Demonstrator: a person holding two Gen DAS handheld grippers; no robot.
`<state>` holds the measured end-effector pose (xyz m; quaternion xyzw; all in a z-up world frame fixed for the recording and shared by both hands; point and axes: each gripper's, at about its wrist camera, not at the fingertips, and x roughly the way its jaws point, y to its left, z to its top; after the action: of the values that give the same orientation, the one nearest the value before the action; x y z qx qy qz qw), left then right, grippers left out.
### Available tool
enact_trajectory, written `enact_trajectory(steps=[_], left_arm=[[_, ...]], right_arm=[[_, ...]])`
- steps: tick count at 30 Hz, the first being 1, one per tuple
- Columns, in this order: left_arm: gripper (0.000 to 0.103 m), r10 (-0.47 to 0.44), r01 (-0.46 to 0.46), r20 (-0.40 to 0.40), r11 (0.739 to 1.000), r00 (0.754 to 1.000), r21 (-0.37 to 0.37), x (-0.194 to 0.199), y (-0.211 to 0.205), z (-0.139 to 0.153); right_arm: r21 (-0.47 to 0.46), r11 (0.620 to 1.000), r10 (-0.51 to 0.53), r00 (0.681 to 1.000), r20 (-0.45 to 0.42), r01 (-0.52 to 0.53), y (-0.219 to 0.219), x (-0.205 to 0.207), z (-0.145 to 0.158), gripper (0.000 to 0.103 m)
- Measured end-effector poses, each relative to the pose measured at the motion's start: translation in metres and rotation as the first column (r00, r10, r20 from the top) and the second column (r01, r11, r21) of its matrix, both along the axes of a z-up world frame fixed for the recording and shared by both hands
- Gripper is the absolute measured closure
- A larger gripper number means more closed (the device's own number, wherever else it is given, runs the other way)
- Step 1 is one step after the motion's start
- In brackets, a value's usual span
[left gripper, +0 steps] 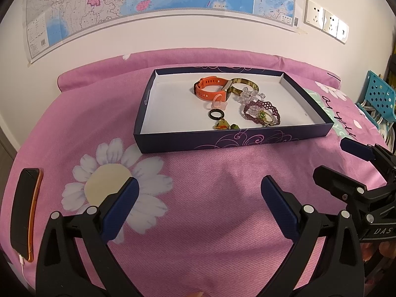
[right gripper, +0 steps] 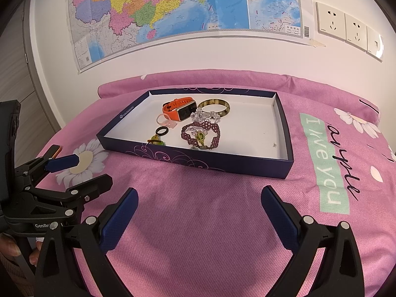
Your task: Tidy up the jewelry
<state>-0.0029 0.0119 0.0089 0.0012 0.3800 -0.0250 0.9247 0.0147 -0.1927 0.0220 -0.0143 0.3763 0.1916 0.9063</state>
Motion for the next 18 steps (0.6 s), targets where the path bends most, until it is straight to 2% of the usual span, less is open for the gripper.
enact_trajectory(steps=[18], left_arm=[[0.006,0.0,0.0,-0.004,1.0,1.0,0.003,0.0024,0.0009,0.0]], right_arm=[[0.0,1.0,0.0,1.0,0.001,0.0,0.0009,0.0017,0.001,0.007]])
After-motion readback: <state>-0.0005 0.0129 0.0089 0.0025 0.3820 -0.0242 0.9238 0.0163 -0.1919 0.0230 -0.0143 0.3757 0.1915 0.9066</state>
